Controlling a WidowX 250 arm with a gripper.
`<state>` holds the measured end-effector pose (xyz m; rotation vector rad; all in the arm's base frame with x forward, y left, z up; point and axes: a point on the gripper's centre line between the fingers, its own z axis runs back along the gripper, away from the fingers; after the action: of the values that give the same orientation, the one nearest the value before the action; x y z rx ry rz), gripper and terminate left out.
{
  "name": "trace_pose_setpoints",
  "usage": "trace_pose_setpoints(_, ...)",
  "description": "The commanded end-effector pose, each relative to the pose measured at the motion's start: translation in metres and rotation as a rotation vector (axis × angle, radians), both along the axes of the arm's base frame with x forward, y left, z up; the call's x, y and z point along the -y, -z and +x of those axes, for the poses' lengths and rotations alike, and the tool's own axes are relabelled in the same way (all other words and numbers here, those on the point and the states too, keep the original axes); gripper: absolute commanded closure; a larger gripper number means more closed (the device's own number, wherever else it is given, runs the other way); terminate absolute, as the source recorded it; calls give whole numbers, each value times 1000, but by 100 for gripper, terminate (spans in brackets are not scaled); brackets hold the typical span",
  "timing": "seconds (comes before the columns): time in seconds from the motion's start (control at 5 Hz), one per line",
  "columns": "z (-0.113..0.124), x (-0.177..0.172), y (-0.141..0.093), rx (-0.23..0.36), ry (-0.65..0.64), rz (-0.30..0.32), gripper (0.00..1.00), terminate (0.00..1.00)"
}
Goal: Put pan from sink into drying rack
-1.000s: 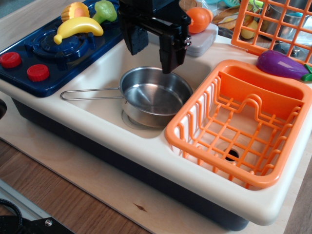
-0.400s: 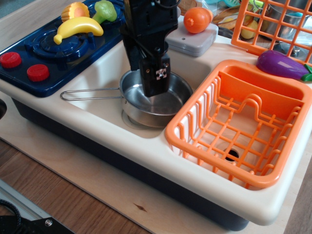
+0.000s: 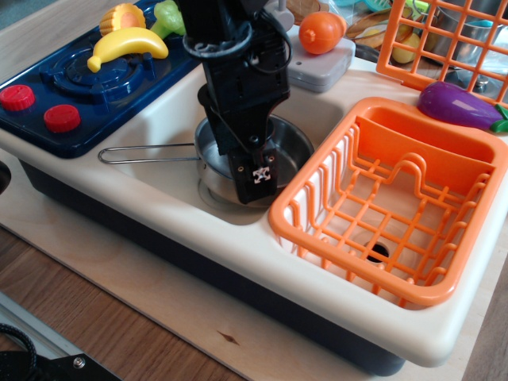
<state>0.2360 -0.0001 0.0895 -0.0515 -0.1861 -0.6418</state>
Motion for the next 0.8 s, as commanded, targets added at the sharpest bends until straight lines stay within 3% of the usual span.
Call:
trace_pose_setpoints(0.0,8,-4,8,65,44,9,0,0)
trace_pose_setpoints(0.2,8,-3,11,70,45,17,0,0)
trace_pose_setpoints(0.4,8,-3,17,74,48,17,100,0)
trace_pose_setpoints(0.6,9,0,9,59,44,40,100,0)
